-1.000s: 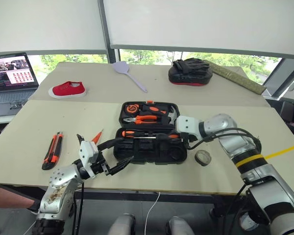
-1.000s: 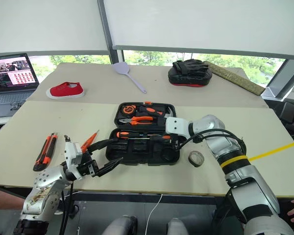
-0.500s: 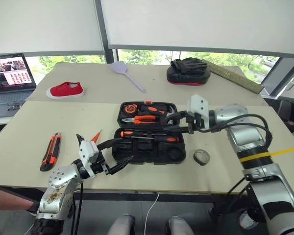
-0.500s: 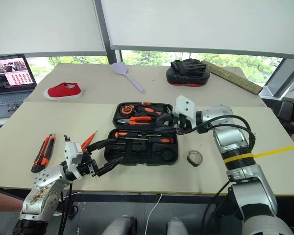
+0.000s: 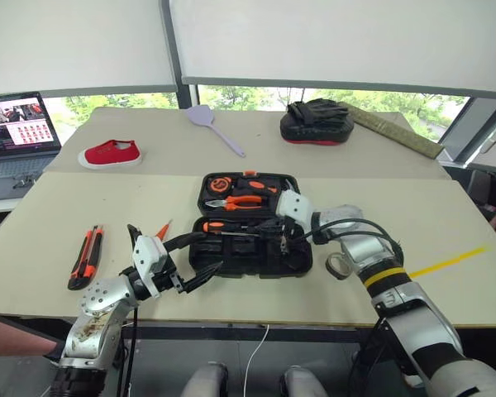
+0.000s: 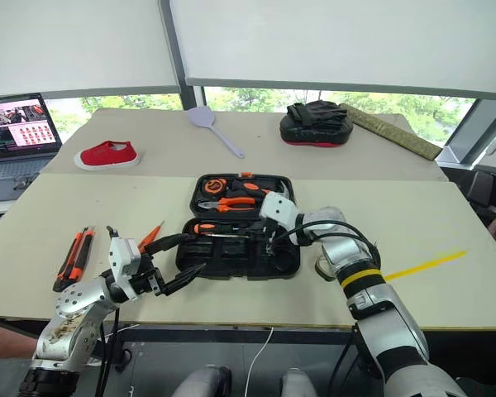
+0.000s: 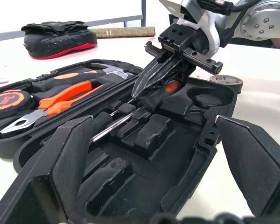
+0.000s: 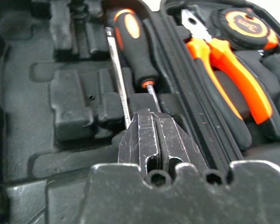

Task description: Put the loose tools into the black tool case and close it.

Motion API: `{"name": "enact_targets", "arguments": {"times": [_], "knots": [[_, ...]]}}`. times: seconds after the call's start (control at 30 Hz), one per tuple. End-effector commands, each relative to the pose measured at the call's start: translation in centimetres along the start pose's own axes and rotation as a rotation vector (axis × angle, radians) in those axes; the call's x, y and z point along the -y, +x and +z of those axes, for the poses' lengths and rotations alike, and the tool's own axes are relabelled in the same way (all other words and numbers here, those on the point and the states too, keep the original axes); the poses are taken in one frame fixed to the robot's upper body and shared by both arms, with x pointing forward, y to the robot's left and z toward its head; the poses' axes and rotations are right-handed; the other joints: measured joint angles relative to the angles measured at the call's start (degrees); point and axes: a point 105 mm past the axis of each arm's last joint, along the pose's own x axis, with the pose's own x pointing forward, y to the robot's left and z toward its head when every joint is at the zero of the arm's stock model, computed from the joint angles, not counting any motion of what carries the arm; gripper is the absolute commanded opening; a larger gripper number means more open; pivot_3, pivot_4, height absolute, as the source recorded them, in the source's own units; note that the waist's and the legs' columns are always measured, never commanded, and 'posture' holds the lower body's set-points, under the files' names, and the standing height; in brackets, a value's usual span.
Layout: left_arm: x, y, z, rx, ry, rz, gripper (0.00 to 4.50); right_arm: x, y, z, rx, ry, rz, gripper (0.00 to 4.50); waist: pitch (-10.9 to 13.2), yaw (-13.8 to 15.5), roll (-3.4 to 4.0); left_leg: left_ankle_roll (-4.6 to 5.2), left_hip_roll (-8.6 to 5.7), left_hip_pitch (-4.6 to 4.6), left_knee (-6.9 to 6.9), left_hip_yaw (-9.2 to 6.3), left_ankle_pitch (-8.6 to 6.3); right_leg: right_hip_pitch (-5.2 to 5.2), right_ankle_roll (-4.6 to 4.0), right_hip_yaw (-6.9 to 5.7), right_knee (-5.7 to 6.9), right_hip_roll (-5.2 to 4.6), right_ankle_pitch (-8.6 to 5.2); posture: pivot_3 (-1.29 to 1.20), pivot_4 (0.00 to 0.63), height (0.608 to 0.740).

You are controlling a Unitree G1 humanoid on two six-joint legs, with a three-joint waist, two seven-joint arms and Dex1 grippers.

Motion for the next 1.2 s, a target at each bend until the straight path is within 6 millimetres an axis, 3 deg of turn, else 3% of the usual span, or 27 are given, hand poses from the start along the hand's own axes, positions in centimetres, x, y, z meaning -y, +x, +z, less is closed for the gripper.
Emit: {"name": "enact_targets", "arguments": {"times": [0.03, 0.13, 0.2, 0.27, 0.37, 0.5, 0.63, 0.77, 0.83, 0.9, 1.07, 1.2], "knots": [[-0.6, -0.2, 0.7, 0.011, 0.031, 0.024, 4.5, -1.8, 0.8, -2.1, -0.099, -0.025, 0.073, 0.05, 0.0, -0.01, 0.0, 0.0, 0.01, 0.15, -0.03, 0.03, 0.0, 0.12, -0.01, 0.03, -0.01, 0.01, -0.01, 0.0, 0.15, 0.74], [-0.7, -0.4, 0.4, 0.001, 0.032, 0.044, 4.5, -1.4, 0.8, -1.8, -0.092, -0.046, 0.048, 0.05, -0.02, -0.01, -0.02, -0.01, 0.05, 0.36, -0.09, 0.07, -0.02, 0.33, -0.01, 0.05, -0.06, 0.0, -0.04, 0.0, 0.15, 0.74], [-1.1, -0.9, 0.7, 0.015, 0.022, 0.075, 4.5, -0.6, 0.4, -0.1, 0.002, -0.048, 0.003, 0.05, -0.03, -0.01, -0.03, -0.01, 0.07, 0.39, -0.09, 0.07, -0.02, 0.36, -0.01, 0.06, -0.06, 0.0, -0.04, 0.0, 0.15, 0.74], [-1.8, -2.2, 1.3, 0.045, -0.001, 0.137, 4.5, 0.2, -1.4, 3.1, 0.198, -0.026, -0.04, 0.05, -0.01, -0.07, -0.05, -0.02, 0.1, 0.38, -0.1, 0.1, -0.02, 0.32, -0.02, 0.11, -0.07, 0.02, -0.04, 0.0, 0.15, 0.74], [-3.3, -5.5, 1.9, 0.054, 0.018, 0.271, 4.5, -0.6, -4.9, 5.3, 0.356, -0.028, -0.015, 0.79, 0.01, 0.01, -0.06, -0.01, 0.18, 0.11, -0.12, 0.16, -0.02, 0.0, -0.04, 0.18, -0.06, 0.05, -0.03, 0.0, 0.15, 0.74], [-5.3, -10.7, 1.6, -0.033, 0.103, 0.466, 4.5, -3.1, -8.9, 5.6, 0.445, 0.094, 0.017, 2.19, 0.02, 0.4, -0.09, 0.03, 0.19, -0.23, -0.11, 0.2, -0.1, -0.28, -0.03, 0.21, -0.09, -0.07, -0.02, 0.0, 0.15, 0.74], [-6.2, -15.4, 1.4, -0.131, 0.066, 0.633, 4.5, -5.2, -11.6, 5.7, 0.531, 0.028, -0.031, 3.56, 0.03, 0.52, -0.14, -0.38, 0.44, -0.24, -0.13, 0.29, -0.37, -0.23, -0.04, 0.19, -0.39, -0.25, -0.08, 0.0, 0.15, 0.74], [-5.5, -18.3, 1.5, -0.219, -0.002, 0.673, 4.5, -6.3, -13.4, 4.1, 0.508, 0.051, -0.1, 3.56, 0.06, 0.37, -0.2, -0.46, 0.63, -0.25, -0.11, 0.52, -0.42, -0.26, -0.06, 0.24, -0.43, -0.41, -0.44, 0.0, 0.15, 0.74], [-5.1, -19.5, 1.1, -0.277, -0.091, 0.673, 4.5, -7.2, -14.2, 3.0, 0.473, 0.035, -0.09, 4.03, 0.05, 0.35, -0.34, -0.48, 0.73, -0.25, -0.11, 0.58, -0.43, -0.28, -0.07, 0.25, -0.45, -0.45, -0.45, 0.0, 0.15, 0.74], [-5.4, -18.1, 1.3, -0.312, -0.129, 0.624, 4.5, -7.5, -14.5, 2.2, 0.433, 0.04, -0.084, 4.48, 0.07, 0.58, -0.33, -0.49, 0.79, -0.24, -0.11, 0.58, -0.44, -0.29, -0.09, 0.24, -0.5, -0.45, -0.46, 0.0, 0.15, 0.74], [-7.7, -12.9, 2.3, -0.355, -0.131, 0.566, 4.5, -6.3, -14.2, 3.4, 0.463, -0.012, -0.105, 4.48, 0.1, 1.33, -0.36, -0.59, 1.06, -0.26, -0.11, 0.72, -0.5, -0.34, -0.13, 0.15, -0.58, -0.55, -0.44, 0.0, 0.15, 0.74], [-9.0, -8.9, 1.6, -0.491, -0.155, 0.542, 4.5, -5.5, -13.6, 4.9, 0.496, -0.073, -0.095, 4.48, 0.09, 1.45, -0.38, -0.59, 0.94, -0.23, -0.07, 0.86, -0.47, -0.28, -0.04, -0.12, -0.65, -0.21, -0.14, 0.0, 0.15, 0.74]]}}
